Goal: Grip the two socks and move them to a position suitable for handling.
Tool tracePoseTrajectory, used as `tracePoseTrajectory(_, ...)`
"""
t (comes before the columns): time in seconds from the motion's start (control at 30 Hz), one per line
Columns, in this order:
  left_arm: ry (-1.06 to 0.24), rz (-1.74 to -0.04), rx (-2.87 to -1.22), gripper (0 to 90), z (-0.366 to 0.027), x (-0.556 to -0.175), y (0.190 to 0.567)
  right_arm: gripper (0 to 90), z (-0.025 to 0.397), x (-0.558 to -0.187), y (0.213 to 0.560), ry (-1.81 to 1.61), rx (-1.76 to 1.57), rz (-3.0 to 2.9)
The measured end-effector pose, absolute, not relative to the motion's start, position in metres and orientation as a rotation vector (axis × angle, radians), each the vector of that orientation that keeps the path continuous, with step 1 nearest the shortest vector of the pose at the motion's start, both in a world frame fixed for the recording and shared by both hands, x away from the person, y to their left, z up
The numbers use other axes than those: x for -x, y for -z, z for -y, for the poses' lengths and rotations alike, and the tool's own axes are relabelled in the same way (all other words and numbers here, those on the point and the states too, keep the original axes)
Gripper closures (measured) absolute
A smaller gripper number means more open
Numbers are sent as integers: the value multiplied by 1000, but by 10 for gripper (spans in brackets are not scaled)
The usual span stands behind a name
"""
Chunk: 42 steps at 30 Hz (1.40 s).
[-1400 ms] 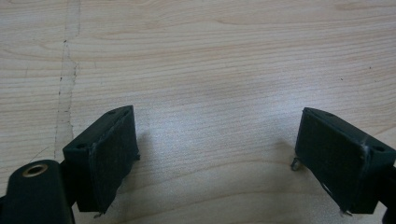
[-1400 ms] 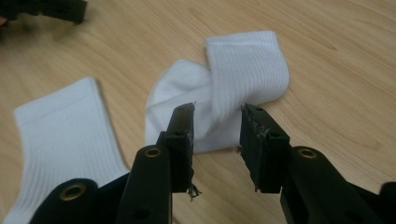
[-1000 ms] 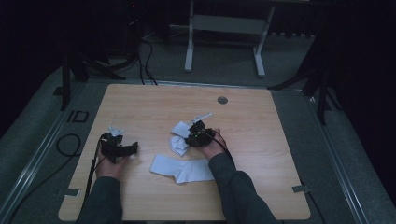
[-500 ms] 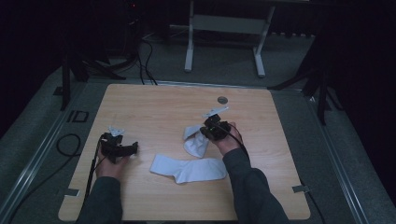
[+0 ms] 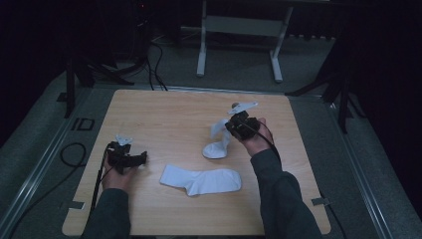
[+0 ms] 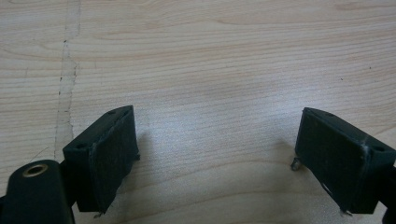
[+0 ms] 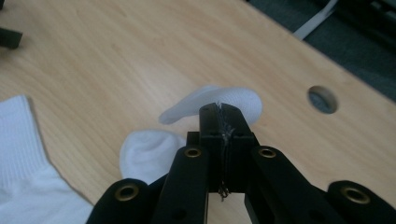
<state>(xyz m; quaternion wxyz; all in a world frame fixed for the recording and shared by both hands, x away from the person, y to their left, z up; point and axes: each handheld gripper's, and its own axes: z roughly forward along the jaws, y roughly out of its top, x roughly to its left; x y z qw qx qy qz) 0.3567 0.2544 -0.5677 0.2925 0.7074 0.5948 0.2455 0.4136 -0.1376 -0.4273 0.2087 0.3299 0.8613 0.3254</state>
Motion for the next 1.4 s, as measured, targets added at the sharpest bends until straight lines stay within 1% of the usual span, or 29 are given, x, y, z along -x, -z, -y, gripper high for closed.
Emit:
tracePoseTrajectory(0.03,-653,-1586,-1886,130,-254,-357,568,886,141,-413,419,-907,-915,-2377)
tracePoseTrajectory(0.1,-656,-1585,-1883,130,-254,-357,568,885,142,-413,416,-905,-903,-2368)
tracePoseTrajectory(0.13,-655,-1585,-1883,130,-254,-357,568,886,145,-413,407,-907,-899,-2348)
tracePoseTrajectory(0.2,-656,-1585,-1884,130,-254,-357,568,885,146,-413,405,-905,-895,-2344)
tracePoseTrajectory(0.23,-655,-1585,-1884,130,-254,-357,568,886,150,-414,398,-901,-889,-2331)
tracePoseTrajectory(0.43,-653,-1586,-1886,130,-254,-357,568,885,156,-412,387,-907,-883,-2304)
tracePoseTrajectory(0.6,-654,-1587,-1886,130,-254,-357,568,885,148,-407,380,-915,-842,-2300)
tracePoseTrajectory(0.63,-654,-1586,-1886,130,-254,-357,568,884,138,-405,385,-894,-815,-2334)
tracePoseTrajectory(0.67,-654,-1587,-1886,130,-254,-357,568,884,138,-405,385,-894,-815,-2334)
tracePoseTrajectory(0.73,-654,-1587,-1886,130,-254,-357,568,882,117,-402,400,-866,-754,-2392)
tracePoseTrajectory(0.8,-654,-1587,-1886,130,-254,-357,568,881,111,-401,404,-865,-746,-2407)
tracePoseTrajectory(0.83,-654,-1587,-1886,130,-254,-357,568,881,94,-398,418,-864,-714,-2454)
tracePoseTrajectory(0.87,-655,-1586,-1887,130,-254,-357,568,879,94,-398,418,-864,-714,-2454)
tracePoseTrajectory(0.9,-653,-1589,-1884,130,-254,-357,568,862,81,-397,428,-861,-687,-2494)
tracePoseTrajectory(0.93,-653,-1588,-1883,130,-254,-357,568,862,81,-397,428,-861,-687,-2494)
tracePoseTrajectory(1.0,-653,-1588,-1883,130,-254,-357,568,753,68,-394,436,-904,-638,-2554)
tracePoseTrajectory(1.07,-653,-1588,-1883,130,-254,-357,568,720,60,-390,438,-949,-599,-2588)
tracePoseTrajectory(1.13,-653,-1588,-1882,130,-254,-357,568,686,57,-387,437,-970,-561,-2608)
tracePoseTrajectory(1.3,-655,-1588,-1879,130,-254,-357,568,691,63,-389,440,-923,-580,-2598)
tracePoseTrajectory(1.4,-657,-1585,-1883,130,-254,-357,568,705,77,-396,452,-872,-660,-2592)
